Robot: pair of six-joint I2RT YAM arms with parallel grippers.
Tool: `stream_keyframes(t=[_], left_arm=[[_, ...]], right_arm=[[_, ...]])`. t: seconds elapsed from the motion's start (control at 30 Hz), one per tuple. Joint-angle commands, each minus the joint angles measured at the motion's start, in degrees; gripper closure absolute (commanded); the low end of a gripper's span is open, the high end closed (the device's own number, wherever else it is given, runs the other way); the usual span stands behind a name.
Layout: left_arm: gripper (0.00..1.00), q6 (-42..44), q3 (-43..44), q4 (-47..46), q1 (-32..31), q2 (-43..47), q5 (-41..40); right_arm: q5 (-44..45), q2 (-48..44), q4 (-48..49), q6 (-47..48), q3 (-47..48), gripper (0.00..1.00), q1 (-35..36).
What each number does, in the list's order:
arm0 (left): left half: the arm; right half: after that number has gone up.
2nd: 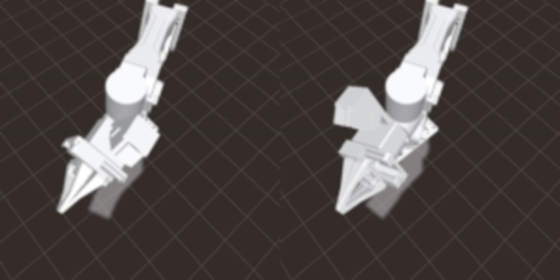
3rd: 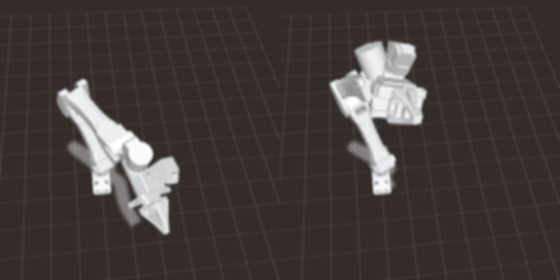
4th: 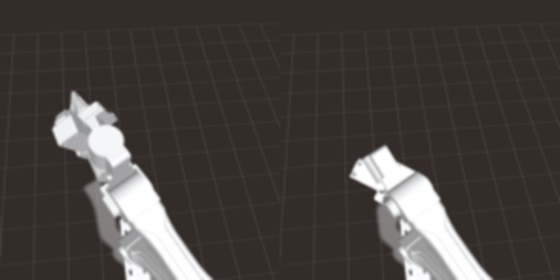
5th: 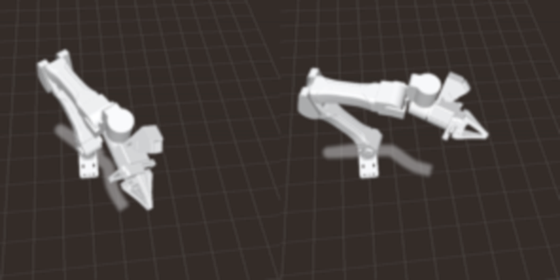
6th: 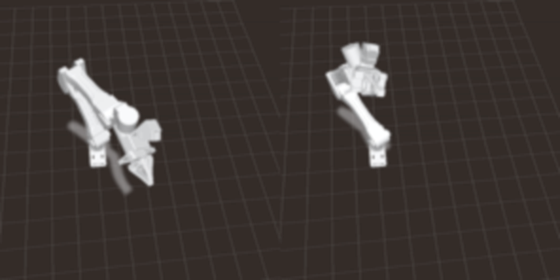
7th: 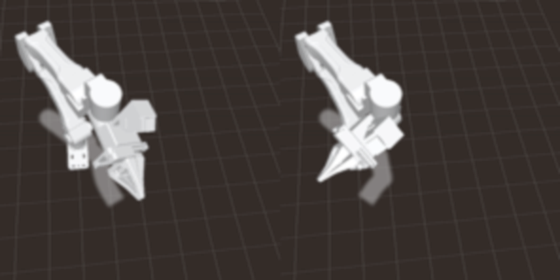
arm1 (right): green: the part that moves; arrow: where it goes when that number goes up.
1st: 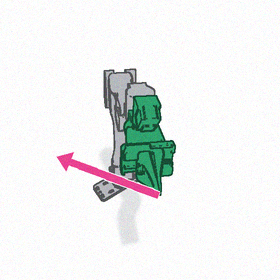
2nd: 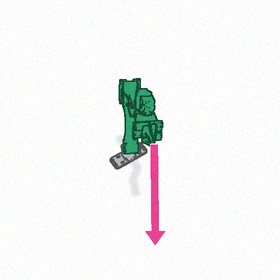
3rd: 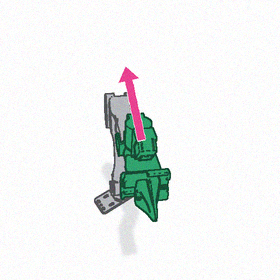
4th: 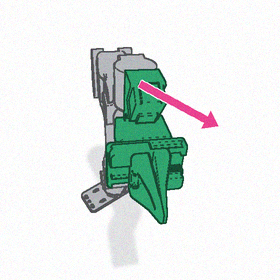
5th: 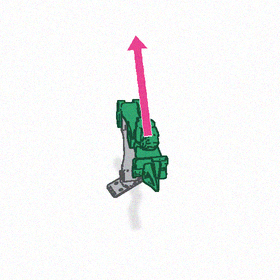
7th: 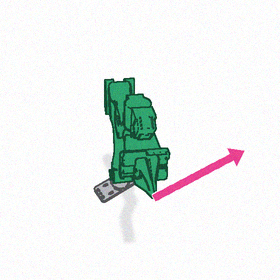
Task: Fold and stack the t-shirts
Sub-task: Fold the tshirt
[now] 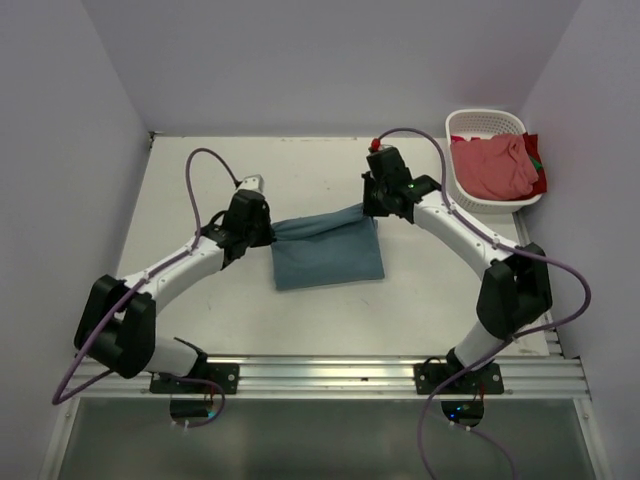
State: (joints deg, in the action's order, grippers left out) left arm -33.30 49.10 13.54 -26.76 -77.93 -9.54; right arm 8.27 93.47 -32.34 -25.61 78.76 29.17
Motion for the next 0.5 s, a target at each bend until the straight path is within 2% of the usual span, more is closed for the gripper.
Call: stream_keyframes(t=[0.0, 0.27, 0.4, 0.43, 0.47], left_arm=[[1.00, 3.59, 3.54, -6.07, 1.71, -5.28, 0.40], [1.00, 5.17, 12.94, -7.48, 3.47, -15.31, 2.42], [1.00, 6.67, 19.51, -7.74, 5.14, -20.49, 2.07], [1.00, 6.76, 20.85, -7.57, 5.75, -21.99, 2.16], [0.89, 6.76, 22.25, -7.56, 7.06, -24.52, 1.98]], right_arm=[[4.65, 3.28, 2.10, 1.79, 4.03, 1.00, -1.92], [4.56, 12.60, 3.60, 1.35, 10.53, 1.00, -3.50], [5.70, 18.92, 4.30, 1.35, 18.41, 1.00, -5.00], [6.14, 23.29, 3.95, 1.43, 20.97, 1.00, -5.78], [6.40, 25.42, 3.43, 1.44, 23.69, 0.83, -6.14]])
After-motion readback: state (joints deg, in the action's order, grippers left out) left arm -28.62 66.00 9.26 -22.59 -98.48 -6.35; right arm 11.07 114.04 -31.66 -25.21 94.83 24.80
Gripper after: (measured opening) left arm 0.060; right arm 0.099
